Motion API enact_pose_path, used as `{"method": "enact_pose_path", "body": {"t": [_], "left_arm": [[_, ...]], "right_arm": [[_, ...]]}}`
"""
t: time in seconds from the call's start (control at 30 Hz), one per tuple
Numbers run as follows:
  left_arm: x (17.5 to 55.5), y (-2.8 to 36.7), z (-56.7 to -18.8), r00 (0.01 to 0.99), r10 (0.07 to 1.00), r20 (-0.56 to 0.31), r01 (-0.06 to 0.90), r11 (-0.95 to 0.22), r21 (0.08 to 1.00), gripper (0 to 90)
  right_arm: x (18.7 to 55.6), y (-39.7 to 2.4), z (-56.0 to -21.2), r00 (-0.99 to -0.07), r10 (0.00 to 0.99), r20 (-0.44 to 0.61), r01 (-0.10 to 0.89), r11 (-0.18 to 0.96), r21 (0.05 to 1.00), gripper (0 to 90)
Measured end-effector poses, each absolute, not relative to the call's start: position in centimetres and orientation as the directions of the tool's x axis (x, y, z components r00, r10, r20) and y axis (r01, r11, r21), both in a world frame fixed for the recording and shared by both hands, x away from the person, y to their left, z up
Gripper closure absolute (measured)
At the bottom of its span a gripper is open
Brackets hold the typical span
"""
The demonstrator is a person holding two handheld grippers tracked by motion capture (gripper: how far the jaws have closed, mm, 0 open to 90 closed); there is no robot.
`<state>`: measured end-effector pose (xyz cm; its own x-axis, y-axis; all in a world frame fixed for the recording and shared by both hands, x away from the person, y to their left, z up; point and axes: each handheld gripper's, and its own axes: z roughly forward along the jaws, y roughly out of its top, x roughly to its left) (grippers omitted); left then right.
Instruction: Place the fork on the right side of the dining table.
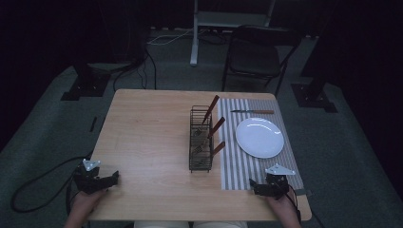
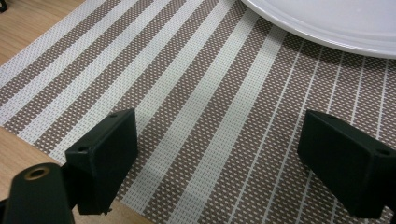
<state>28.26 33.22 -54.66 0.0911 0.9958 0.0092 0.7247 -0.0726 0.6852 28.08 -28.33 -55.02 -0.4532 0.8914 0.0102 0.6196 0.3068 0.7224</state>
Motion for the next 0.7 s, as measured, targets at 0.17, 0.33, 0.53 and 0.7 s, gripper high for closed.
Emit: {"method": "enact_pose_path", "body": {"t": [0.17, 0.33, 0.53, 0.7], "left_arm": [[28.18, 33.18, -54.65, 0.093, 0.996, 0.010, 0.725, -0.075, 0.684, 0.8], [28.16, 33.18, -54.66, 0.095, 0.995, 0.010, 0.725, -0.076, 0.685, 0.8], [28.16, 33.19, -54.65, 0.096, 0.995, 0.011, 0.725, -0.078, 0.684, 0.8], [28.16, 33.19, -54.67, 0.096, 0.995, 0.011, 0.724, -0.077, 0.686, 0.7]], "right_arm": [[28.14, -28.39, -54.97, -0.461, 0.887, 0.008, 0.620, 0.315, 0.719, 11.8], [28.22, -28.37, -54.89, -0.464, 0.886, 0.008, 0.624, 0.321, 0.712, 11.8], [28.42, -28.30, -54.70, -0.468, 0.884, 0.009, 0.637, 0.330, 0.696, 11.8], [28.65, -28.23, -54.47, -0.474, 0.880, 0.008, 0.650, 0.344, 0.677, 11.9]]}}
